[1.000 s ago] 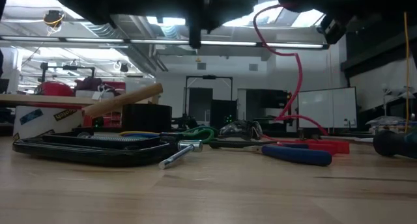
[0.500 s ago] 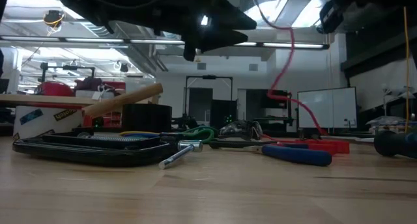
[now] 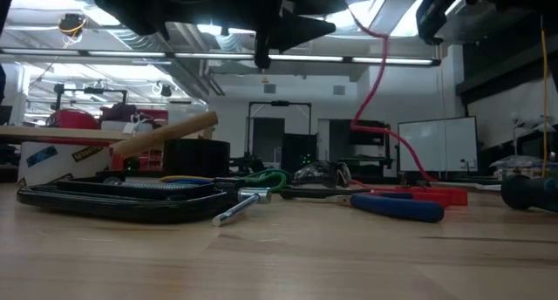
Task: Coil cords
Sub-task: Coil the red wire onto a black spool
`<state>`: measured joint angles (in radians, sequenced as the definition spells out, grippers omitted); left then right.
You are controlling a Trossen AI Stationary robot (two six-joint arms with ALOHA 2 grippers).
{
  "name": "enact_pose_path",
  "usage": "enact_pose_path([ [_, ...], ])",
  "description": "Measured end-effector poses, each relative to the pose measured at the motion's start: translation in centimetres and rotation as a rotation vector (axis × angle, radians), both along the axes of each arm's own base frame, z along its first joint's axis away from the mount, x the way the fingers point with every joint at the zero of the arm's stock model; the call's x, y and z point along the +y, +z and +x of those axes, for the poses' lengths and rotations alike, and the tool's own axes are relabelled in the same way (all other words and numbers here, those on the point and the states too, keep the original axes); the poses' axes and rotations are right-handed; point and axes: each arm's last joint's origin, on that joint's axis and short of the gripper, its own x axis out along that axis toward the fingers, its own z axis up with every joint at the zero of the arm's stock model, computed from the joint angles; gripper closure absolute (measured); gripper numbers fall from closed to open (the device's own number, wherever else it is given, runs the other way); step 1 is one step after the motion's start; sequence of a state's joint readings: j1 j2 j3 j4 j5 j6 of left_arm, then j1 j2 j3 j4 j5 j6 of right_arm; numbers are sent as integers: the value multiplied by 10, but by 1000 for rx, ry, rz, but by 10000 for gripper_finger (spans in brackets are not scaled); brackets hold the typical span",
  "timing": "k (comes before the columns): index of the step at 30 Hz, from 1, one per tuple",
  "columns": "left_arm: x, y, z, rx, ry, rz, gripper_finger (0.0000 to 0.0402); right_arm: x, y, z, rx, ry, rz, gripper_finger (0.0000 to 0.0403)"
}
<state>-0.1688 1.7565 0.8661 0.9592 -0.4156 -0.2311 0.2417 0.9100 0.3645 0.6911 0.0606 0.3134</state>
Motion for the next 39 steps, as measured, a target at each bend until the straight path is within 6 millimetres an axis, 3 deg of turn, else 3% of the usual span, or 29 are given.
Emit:
enact_pose_path([
  [11,4,5,4,-5,-5,28,243,3,1,6,-65,36,9,402],
  [21,-12,-6,6,24,-123,27,243,2,6,5,-118,34,18,402],
  [28,-16,-38,17,-49,-132,-73,243,3,6,5,-113,38,16,402],
  [39,-31,-46,61,-132,-210,-102,243,3,5,6,-107,44,13,402],
])
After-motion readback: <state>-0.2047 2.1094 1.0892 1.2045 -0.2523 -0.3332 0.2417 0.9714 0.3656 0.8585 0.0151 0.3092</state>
